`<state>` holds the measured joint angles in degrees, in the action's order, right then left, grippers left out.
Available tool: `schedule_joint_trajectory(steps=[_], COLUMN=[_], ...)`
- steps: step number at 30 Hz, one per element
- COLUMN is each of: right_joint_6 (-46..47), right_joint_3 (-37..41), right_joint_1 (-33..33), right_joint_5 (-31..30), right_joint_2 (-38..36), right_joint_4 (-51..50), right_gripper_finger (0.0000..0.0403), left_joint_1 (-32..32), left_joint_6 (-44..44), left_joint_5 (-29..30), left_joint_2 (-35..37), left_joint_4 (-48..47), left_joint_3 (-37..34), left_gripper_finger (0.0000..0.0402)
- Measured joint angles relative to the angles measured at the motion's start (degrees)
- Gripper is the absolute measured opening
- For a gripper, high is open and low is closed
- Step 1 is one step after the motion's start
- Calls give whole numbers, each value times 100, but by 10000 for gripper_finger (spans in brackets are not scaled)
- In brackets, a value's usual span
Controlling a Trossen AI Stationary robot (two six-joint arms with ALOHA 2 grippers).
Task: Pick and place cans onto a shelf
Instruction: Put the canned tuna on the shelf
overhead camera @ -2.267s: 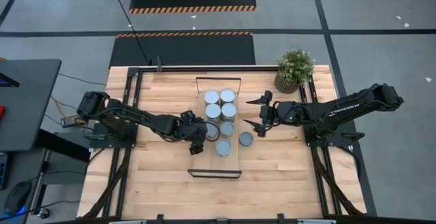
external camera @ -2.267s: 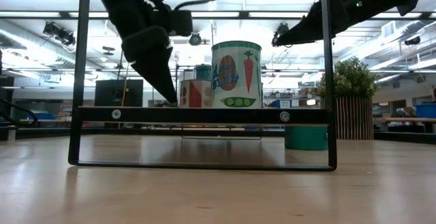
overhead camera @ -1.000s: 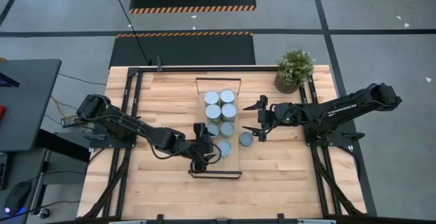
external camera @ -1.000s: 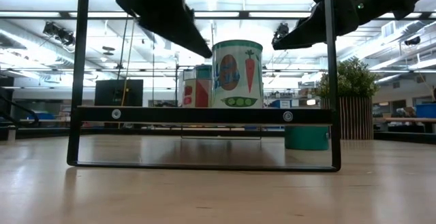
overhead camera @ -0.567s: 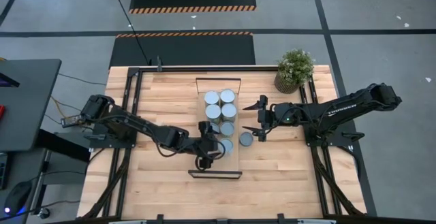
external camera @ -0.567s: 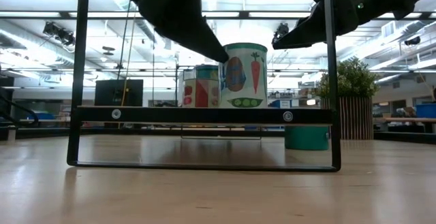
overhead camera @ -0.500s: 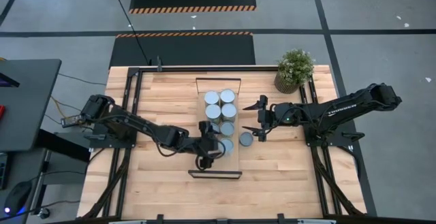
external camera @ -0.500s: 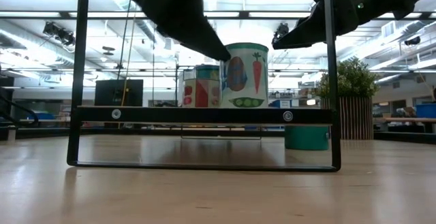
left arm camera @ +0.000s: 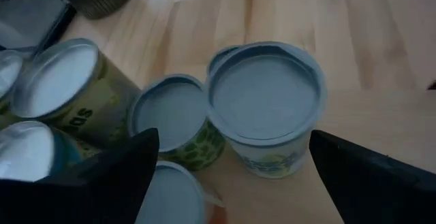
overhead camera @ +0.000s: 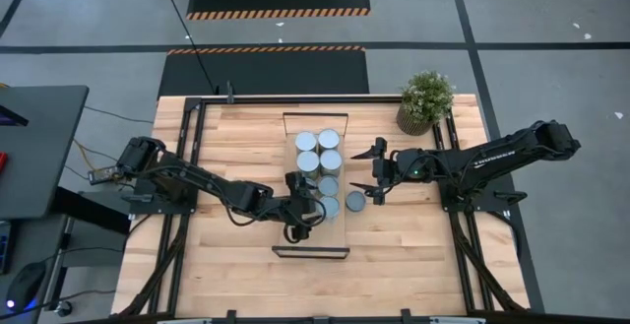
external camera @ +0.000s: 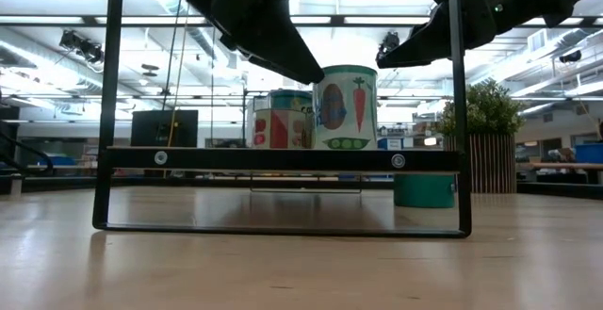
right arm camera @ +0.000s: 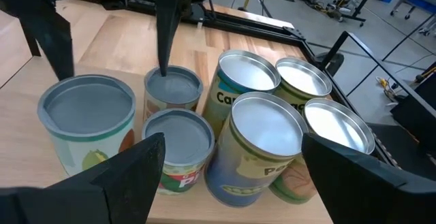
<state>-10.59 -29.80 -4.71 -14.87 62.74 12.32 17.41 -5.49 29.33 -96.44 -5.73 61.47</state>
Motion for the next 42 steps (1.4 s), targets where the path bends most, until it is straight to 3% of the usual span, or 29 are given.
schedule_joint_trajectory(steps=[7,12,21,31,42], right_joint_6=[11,2,7,11,85], right_joint_3=[0,0,0,0,0], right_joint_1=[0,2,2,2,-20], right_joint_5=[0,0,0,0,0], right_joint_2=[0,0,0,0,0], right_joint_4=[0,0,2,-2,-33], right_gripper_finger=[352,352,352,352,352], left_joint_1=[26,-14,-87,46,136], left_joint_6=[-35,8,1,15,-293], left_joint_5=[-608,-551,53,-156,-195], left_joint_2=[-5,-106,-118,-118,561], left_joint_4=[0,206,238,186,-1060], left_joint_3=[0,0,-2,-2,0], left_gripper_finger=[386,386,386,386,386])
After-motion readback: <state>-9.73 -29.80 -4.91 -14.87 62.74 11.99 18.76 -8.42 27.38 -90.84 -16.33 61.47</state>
